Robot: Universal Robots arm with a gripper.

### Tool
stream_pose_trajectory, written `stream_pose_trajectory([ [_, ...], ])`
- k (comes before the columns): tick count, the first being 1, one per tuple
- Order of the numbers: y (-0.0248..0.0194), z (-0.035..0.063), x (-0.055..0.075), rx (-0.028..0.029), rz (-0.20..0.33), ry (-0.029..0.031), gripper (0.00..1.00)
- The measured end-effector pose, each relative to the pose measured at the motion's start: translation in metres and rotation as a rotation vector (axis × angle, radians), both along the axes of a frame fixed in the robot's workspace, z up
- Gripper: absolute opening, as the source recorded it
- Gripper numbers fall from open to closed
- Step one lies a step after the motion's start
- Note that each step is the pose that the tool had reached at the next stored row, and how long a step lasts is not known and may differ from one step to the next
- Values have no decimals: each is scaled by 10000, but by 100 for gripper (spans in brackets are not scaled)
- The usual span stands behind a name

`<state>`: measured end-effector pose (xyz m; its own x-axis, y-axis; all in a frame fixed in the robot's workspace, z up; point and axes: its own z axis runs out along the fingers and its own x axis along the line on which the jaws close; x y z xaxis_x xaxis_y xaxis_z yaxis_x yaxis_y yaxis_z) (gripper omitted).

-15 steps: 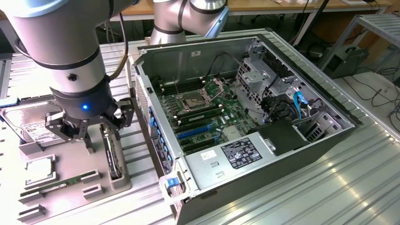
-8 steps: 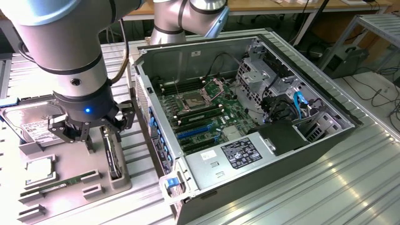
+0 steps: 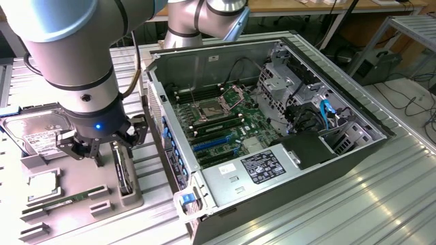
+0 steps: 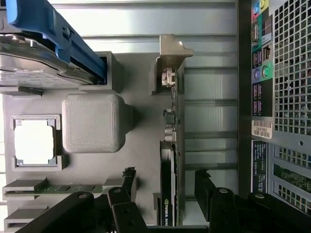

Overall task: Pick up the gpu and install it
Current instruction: 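Pick up the gpu and move the gpu toward the slot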

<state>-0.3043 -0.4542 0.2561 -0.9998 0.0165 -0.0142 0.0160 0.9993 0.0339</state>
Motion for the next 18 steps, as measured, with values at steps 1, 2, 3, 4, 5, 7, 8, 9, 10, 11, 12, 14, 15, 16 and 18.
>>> stream_pose_trajectory([
  [1, 0, -11, 0, 0, 7, 0, 60],
  [2, 0, -22, 0, 0, 14, 0, 60],
  [3, 0, -32, 0, -1, 20, 0, 60],
  [4, 0, -42, 0, -2, 26, 1, 60],
  [5, 0, -52, 0, -2, 31, 0, 60],
  [7, 0, -73, 0, -3, 41, 1, 60],
  [8, 1, -143, 0, -20, 73, 1, 60],
  [9, 3, -157, 0, -24, 76, 0, 60],
  [10, 6, -170, 0, -29, 78, 0, 60],
  [11, 17, -199, 2, -45, 78, 1, 60],
  [12, 28, -227, 4, -66, 78, 0, 60],
  [14, 28, -239, 5, -87, 80, 1, 60],
  [15, 28, -245, 5, -95, 80, 1, 60],
  [16, 29, -251, 5, -122, 78, 2, 60],
  [18, 30, -275, 9, -213, 78, 1, 60],
])
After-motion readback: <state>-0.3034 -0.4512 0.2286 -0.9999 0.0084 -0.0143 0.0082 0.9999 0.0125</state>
